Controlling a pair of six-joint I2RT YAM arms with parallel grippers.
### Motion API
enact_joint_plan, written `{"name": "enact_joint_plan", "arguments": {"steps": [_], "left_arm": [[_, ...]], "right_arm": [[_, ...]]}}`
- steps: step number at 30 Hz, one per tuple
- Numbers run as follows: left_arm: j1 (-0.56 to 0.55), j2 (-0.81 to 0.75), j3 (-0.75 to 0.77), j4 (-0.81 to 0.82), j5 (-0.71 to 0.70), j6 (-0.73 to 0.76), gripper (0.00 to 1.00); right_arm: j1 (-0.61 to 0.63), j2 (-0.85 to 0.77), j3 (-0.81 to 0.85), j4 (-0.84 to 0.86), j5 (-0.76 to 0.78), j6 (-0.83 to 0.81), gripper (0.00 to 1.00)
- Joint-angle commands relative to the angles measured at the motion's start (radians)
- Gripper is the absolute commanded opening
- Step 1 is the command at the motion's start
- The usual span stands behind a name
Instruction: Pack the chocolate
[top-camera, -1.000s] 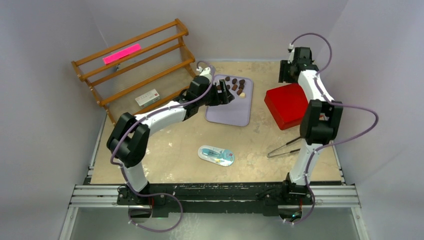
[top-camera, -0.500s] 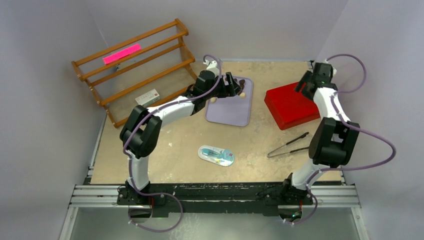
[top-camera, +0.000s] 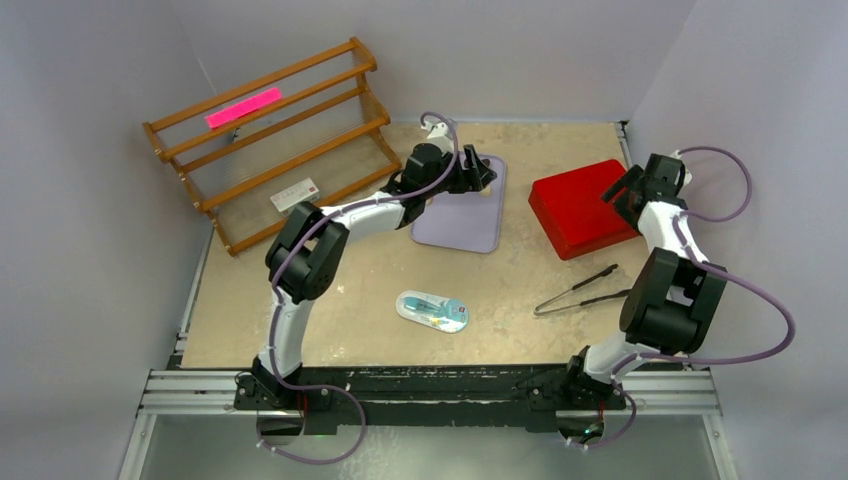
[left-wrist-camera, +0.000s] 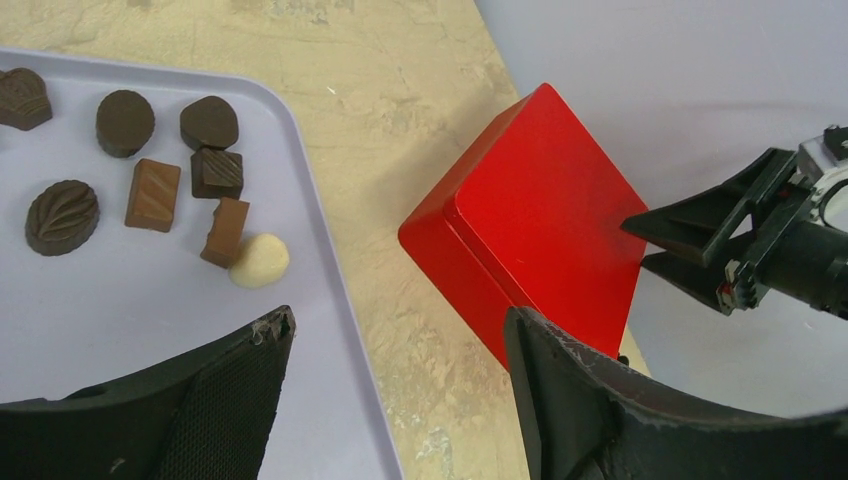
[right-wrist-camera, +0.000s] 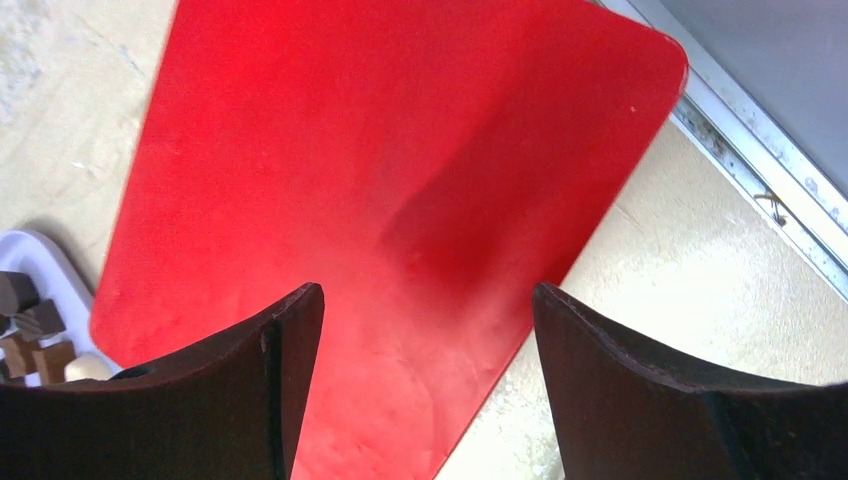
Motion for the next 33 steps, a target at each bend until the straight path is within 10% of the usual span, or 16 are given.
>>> {"name": "enact_joint_plan", "arguments": {"steps": [1,16,33], "left_arm": [[-0.018,0.017,0.054,0.059,0.009,0.002,0.75],[-0.041,0.069,0.079,0.070,-0.007,-0.002,0.74],[-0.138,0.170,0.195,0.031,-0.039,-0.014,0.73]], "right_arm": [[-0.007,-0.057,-0.025,-0.016,0.003,0.023,0.79],[-0.009,-0.020,-0.086,-0.050,0.028,-0.005,0.73],[-0.010,-0.031,-0.263,0.060,-0.031,0.004,0.31]]}}
